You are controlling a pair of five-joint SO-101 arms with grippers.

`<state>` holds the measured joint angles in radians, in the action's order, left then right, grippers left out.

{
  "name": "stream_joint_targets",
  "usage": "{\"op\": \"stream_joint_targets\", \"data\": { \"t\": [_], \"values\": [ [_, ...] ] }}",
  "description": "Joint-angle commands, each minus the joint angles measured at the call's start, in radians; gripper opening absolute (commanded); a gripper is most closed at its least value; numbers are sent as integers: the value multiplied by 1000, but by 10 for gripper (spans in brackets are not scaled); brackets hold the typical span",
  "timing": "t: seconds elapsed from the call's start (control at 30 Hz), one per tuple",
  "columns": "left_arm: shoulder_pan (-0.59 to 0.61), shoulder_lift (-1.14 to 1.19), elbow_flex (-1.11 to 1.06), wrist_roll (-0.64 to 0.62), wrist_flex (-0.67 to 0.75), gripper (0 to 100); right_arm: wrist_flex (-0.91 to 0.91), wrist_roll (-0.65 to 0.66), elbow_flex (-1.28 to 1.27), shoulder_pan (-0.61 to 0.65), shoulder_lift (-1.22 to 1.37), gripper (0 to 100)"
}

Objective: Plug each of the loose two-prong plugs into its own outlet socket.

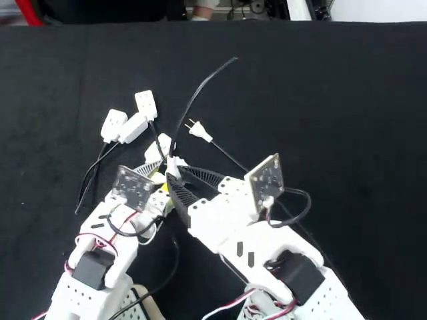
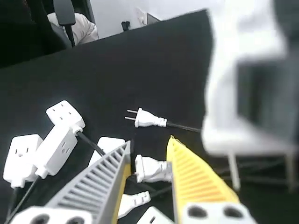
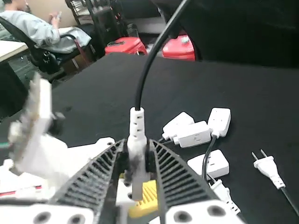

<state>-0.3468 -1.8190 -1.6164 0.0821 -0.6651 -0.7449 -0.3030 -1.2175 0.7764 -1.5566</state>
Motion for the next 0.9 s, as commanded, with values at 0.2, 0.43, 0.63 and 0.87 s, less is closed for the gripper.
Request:
{"op": "stream_joint_targets", "data": {
  "t": [0.2, 0.43, 0.63, 0.87],
  "values": [
    [48, -5, 97, -172, 0, 134, 2, 11, 4, 68, 5, 11],
    [133, -5, 125, -173, 0, 134, -100, 17, 56, 87, 7, 11],
    [128, -5, 125, -172, -3, 134, -106, 41, 51, 87, 7, 11],
    [139, -5, 124, -132, -48, 134, -98, 46, 58, 14, 7, 11]
  ]
}}
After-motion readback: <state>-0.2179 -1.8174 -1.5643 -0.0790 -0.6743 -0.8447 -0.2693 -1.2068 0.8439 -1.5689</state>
